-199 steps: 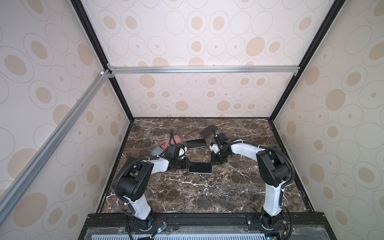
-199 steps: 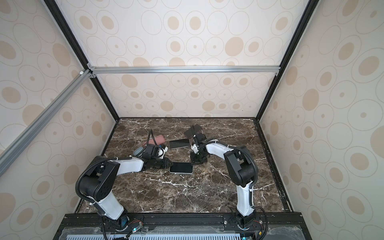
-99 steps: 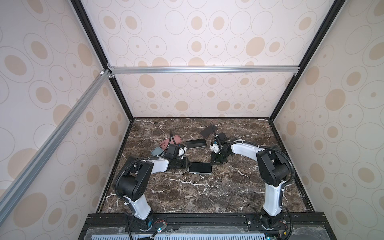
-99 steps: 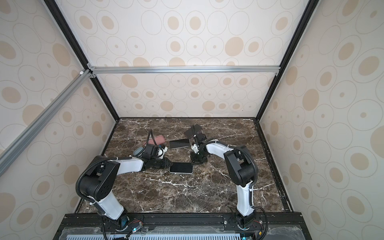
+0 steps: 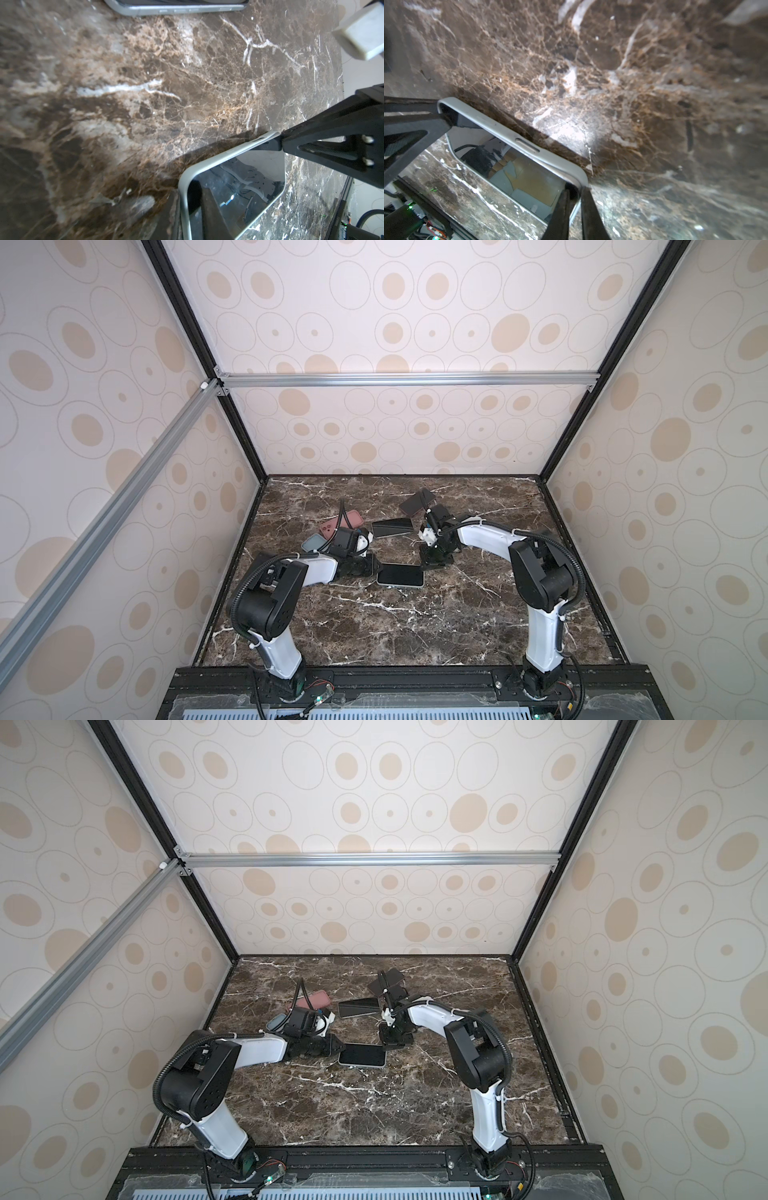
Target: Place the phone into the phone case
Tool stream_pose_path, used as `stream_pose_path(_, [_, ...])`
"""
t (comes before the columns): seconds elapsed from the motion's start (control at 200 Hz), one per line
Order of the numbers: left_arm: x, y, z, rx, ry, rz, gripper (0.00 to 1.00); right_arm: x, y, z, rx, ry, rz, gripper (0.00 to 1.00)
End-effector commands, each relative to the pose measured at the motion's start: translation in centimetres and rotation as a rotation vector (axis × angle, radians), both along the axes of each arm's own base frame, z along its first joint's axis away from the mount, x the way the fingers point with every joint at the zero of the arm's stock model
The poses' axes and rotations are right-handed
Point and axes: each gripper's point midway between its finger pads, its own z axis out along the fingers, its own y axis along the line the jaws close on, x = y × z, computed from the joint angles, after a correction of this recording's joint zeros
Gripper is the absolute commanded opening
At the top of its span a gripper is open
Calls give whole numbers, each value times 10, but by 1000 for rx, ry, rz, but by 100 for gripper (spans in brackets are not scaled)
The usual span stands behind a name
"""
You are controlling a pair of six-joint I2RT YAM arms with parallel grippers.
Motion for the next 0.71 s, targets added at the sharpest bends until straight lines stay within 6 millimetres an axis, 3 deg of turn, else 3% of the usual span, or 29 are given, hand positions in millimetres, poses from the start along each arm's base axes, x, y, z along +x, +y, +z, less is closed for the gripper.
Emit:
stream_pose_path(0.0, [-7,-8,-10,-6,47,-28,19,-36,-8,-79,-181,100,59,14])
stream_pose_path(0.24, [-9,-7,-12,-2,52,-26,19,-41,-16,-88,-290,90,85,14])
stream_pose_path(0.7, [-6,-5,7,-7,8,-15,19,-38,-30,-83,-436,48,125,15])
